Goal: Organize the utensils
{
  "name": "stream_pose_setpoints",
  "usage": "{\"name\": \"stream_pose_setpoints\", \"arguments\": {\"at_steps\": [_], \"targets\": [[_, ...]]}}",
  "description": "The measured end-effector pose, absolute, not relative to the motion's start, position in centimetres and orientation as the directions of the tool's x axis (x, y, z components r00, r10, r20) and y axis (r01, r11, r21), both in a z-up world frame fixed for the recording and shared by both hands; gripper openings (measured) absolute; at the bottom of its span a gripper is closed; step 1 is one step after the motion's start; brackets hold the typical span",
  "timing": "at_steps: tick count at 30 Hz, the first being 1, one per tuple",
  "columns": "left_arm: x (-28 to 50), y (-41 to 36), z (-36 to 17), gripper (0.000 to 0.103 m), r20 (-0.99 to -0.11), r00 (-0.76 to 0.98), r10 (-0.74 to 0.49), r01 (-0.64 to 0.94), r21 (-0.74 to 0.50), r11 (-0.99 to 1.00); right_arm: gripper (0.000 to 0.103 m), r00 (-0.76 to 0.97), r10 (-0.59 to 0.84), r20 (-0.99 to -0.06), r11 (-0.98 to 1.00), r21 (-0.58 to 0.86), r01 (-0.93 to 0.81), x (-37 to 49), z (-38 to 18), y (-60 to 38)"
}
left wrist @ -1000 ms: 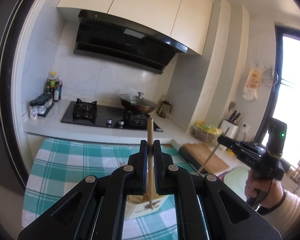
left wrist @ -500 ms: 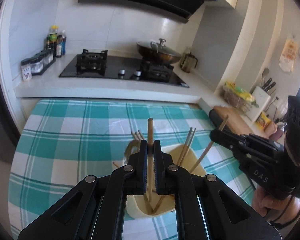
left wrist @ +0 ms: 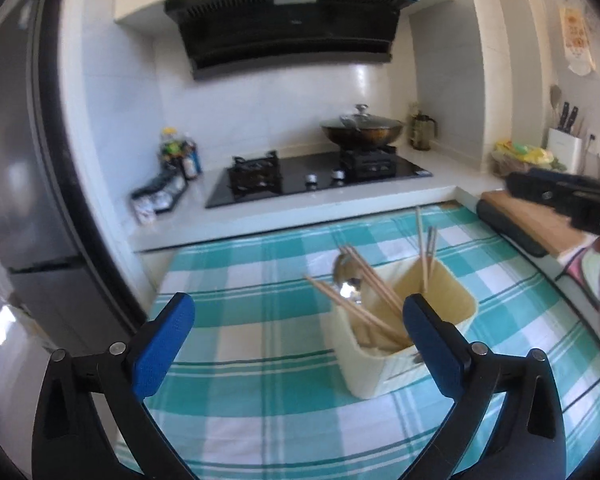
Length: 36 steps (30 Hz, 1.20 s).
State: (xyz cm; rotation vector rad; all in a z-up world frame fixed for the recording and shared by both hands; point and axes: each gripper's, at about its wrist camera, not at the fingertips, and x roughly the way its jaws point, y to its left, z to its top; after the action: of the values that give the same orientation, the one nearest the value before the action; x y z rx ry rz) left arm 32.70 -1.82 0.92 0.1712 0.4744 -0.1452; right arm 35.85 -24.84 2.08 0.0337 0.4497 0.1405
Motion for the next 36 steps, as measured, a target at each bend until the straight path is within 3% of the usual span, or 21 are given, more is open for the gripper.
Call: {"name": "stream_pose_setpoints", "arguments": {"at_steps": [2, 4, 7, 16, 20, 36], "targets": [[29.7, -1.2, 0.4, 0.103, -0.451, 0.89, -0.06, 0.133, 0.131, 0.982, 0.09, 0.931, 0.083, -0.355, 0.997, 0.022, -0.08, 31.7, 3.0, -25.1], [27.4, -0.7, -0.2, 0.103, -0.467, 0.883, -0.045, 0.105, 0.104, 0.989, 0.091, 0.964, 0.026, -0.265, 0.999, 0.027, -0.019, 27.3, 3.3, -25.5], [24.1, -1.0, -0.6, 0.103, -0.47, 0.883, 0.002, 0.063, 0.121, 0.991, 0.103, 0.963, -0.011, -0.27, 0.997, 0.065, 0.029, 22.6, 2.5, -25.7], [17.3, -1.9, 0.7, 0.103, -0.487, 0.87, -0.075, 0.106, 0.037, 0.994, 0.103, 0.916, -0.093, -0.389, 0.995, 0.0, 0.101, 14.4, -0.3, -22.8], [16.1, -2.0, 0.4, 0.103, -0.509, 0.859, -0.054, 0.088, 0.043, 0.995, 0.103, 0.895, -0.112, -0.432, 0.991, 0.011, 0.13, 12.9, -0.9, -22.5], [15.4, -0.8, 0.9, 0.103, -0.544, 0.839, -0.018, 0.041, 0.031, 0.999, 0.103, 0.882, -0.079, -0.465, 0.997, -0.039, 0.068, 12.0, -1.5, -19.5]]}}
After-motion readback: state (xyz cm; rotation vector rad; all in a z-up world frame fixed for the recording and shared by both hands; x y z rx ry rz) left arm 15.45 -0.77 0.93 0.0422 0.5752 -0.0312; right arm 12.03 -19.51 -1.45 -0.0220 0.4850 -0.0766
